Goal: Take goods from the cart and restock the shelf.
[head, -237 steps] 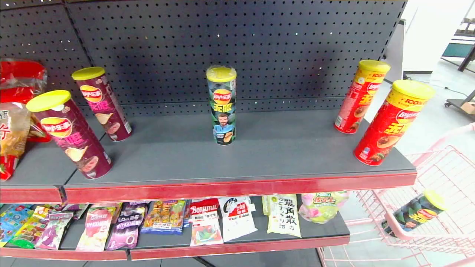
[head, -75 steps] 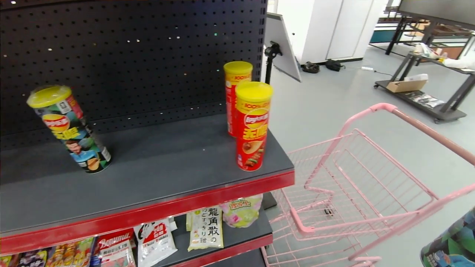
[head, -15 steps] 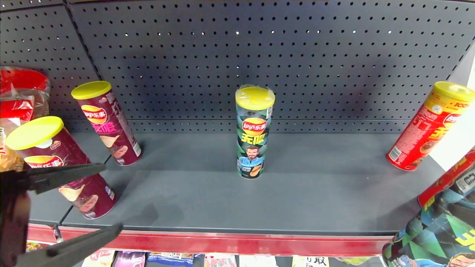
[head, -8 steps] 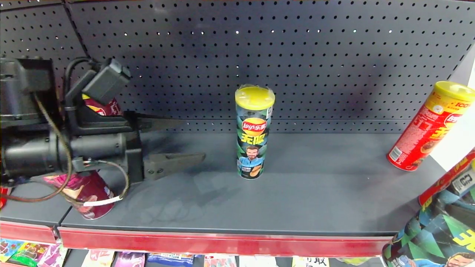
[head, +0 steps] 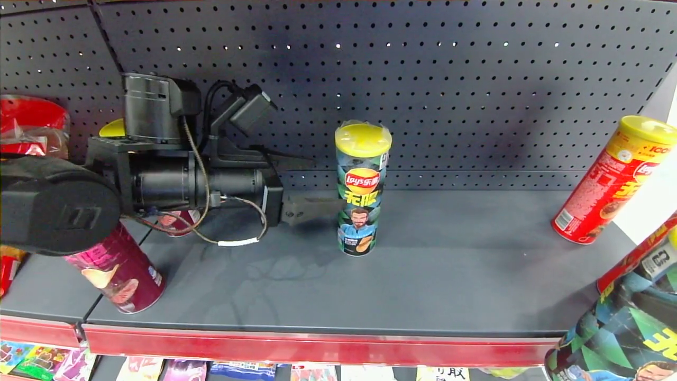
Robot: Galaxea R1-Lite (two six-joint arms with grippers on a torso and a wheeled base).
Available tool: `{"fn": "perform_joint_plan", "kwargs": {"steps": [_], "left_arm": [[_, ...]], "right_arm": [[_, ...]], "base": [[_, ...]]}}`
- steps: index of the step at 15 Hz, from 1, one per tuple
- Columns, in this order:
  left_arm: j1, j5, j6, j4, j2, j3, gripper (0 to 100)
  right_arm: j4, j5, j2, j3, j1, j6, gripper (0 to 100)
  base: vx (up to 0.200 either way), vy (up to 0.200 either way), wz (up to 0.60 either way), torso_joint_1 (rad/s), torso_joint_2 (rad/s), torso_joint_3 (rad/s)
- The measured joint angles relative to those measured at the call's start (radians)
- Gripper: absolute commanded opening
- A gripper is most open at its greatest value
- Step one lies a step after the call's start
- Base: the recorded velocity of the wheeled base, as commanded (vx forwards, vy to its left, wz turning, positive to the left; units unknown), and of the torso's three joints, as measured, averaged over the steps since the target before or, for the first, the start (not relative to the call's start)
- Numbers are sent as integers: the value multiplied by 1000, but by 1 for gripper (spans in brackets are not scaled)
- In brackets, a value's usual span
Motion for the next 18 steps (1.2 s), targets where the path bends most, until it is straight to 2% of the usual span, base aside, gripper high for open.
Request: {"fn": "perform_joint_plan", "kwargs": {"steps": [11,15,18], "left_arm": [[-37,8,-4,4,187,-220,100],[-55,7,-7,5,234,-277,100],[-83,10,-10,6,251,-284,100]], "right_arm": [[-1,-1,2,-4,-2,0,0],[0,-1,4,0,-2,0,0],[-3,-2,12,-1,-2,0,0]], "base": [[0,0,0,0,0,0],[0,0,0,0,0,0],[0,0,0,0,0,0]]}}
